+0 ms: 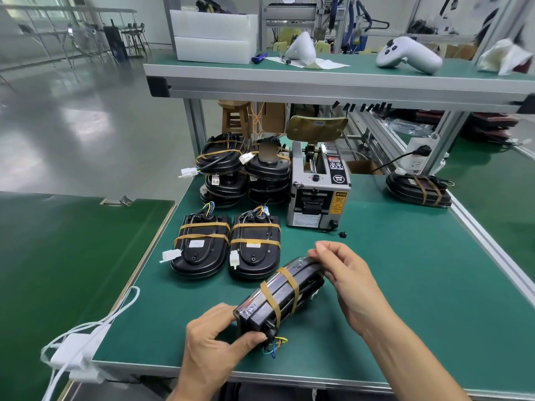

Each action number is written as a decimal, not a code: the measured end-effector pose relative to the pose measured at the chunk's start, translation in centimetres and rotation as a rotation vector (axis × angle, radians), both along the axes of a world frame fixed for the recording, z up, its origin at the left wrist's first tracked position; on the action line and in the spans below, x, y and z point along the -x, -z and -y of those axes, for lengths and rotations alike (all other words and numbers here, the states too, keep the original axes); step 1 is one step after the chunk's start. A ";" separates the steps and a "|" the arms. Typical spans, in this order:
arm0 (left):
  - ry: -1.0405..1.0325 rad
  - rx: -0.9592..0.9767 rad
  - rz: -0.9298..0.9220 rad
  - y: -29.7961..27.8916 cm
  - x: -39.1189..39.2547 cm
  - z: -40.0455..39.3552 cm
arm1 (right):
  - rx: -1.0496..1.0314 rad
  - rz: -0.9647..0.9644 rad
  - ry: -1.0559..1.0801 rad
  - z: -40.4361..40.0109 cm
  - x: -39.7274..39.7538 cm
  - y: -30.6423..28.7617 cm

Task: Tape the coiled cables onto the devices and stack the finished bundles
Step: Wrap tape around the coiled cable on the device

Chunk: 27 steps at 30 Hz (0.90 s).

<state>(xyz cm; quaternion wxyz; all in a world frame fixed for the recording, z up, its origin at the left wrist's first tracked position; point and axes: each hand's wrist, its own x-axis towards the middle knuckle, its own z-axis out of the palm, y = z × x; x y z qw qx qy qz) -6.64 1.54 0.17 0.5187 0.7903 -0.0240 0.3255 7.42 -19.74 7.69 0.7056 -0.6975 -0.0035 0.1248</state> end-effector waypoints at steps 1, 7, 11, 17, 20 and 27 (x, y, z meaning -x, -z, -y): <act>-0.004 0.002 -0.001 0.0 0.0 0.0 | 0.053 0.028 -0.019 0.2 0.2 0.1; -0.007 -0.005 0.004 0.2 -0.1 -0.1 | 0.400 0.077 -0.212 -0.5 1.9 0.3; 0.052 0.025 -0.004 0.0 -0.1 0.0 | 0.476 0.300 -0.177 -0.8 2.5 -1.6; 0.167 -0.228 -0.146 0.8 -0.1 0.2 | 0.620 0.833 -0.240 -1.8 3.9 -4.1; 0.177 -0.246 -0.227 0.3 0.5 0.0 | 0.598 0.969 -0.275 -2.0 4.1 -3.6; 0.136 -0.178 -0.236 -0.3 0.6 0.6 | 0.536 1.214 -0.359 -1.9 4.9 -2.2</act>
